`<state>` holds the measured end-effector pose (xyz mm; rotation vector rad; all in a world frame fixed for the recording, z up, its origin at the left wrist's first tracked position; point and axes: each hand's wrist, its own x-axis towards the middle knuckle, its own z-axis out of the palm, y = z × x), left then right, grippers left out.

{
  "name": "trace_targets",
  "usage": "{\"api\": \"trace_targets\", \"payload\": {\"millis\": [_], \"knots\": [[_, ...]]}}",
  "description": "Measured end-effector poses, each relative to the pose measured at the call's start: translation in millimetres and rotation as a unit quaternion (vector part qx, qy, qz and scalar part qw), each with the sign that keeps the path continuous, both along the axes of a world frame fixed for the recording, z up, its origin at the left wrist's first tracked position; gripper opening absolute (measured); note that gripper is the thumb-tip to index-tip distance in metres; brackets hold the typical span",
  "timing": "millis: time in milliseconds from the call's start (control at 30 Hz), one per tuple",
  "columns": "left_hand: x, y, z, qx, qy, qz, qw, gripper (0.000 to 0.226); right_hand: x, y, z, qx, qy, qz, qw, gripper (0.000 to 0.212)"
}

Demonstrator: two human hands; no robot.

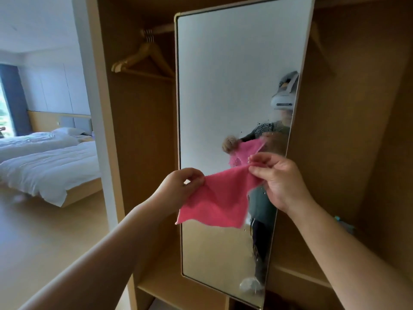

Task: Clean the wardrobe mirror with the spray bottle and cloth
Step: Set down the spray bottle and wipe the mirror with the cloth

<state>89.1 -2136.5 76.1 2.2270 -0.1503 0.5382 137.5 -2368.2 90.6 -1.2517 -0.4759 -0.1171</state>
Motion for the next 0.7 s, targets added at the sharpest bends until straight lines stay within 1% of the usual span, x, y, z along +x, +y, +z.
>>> {"api": "trace_targets", "payload": {"millis": [67, 133, 200, 233, 333, 367, 400, 467, 500, 533, 567, 600, 633, 667, 700], "knots": [[2, 2, -3, -0.002, 0.036, -0.027, 0.999, 0.02, 9, 4, 11, -0.003, -0.005, -0.013, 1.0, 0.027], [2, 2, -3, -0.065, 0.042, -0.056, 0.995, 0.032, 18, 6, 16, -0.026, -0.002, -0.027, 0.999, 0.027], [0, 2, 5, -0.135, 0.007, -0.072, 0.988, 0.035, 28, 6, 15, -0.059, 0.021, -0.035, 0.997, 0.026], [-1, 2, 11, -0.145, -0.021, -0.066, 0.987, 0.034, 32, 6, 13, -0.088, 0.034, -0.036, 0.995, 0.025], [0, 0, 33, -0.127, -0.097, -0.06, 0.985, 0.028, 39, 10, 0, -0.201, 0.077, -0.017, 0.976, 0.015], [1, -1, 40, -0.132, -0.113, -0.068, 0.983, 0.027, 39, 13, -5, -0.219, 0.096, -0.001, 0.971, 0.015], [3, -1, 46, -0.139, -0.125, -0.072, 0.98, 0.026, 39, 17, -11, -0.218, 0.118, 0.023, 0.969, 0.021], [11, 2, 57, -0.146, -0.15, -0.07, 0.975, 0.024, 38, 26, -24, -0.185, 0.157, 0.068, 0.968, 0.038], [16, 5, 62, -0.145, -0.161, -0.07, 0.974, 0.024, 38, 32, -30, -0.178, 0.167, 0.072, 0.967, 0.045], [21, 8, 66, -0.14, -0.167, -0.075, 0.973, 0.023, 38, 38, -36, -0.187, 0.162, 0.054, 0.968, 0.05], [26, 12, 70, -0.136, -0.17, -0.084, 0.972, 0.023, 38, 43, -40, -0.226, 0.134, 0.015, 0.965, 0.051], [31, 16, 73, -0.129, -0.171, -0.092, 0.972, 0.022, 38, 49, -44, -0.289, 0.08, -0.045, 0.953, 0.049], [36, 21, 75, -0.118, -0.173, -0.098, 0.973, 0.022, 37, 55, -49, -0.347, 0.009, -0.117, 0.931, 0.044], [41, 25, 76, -0.103, -0.175, -0.104, 0.974, 0.022, 34, 61, -52, -0.37, -0.051, -0.17, 0.912, 0.041], [45, 29, 77, -0.091, -0.176, -0.111, 0.974, 0.022, 29, 70, -56, -0.361, -0.076, -0.191, 0.91, 0.042]]}}
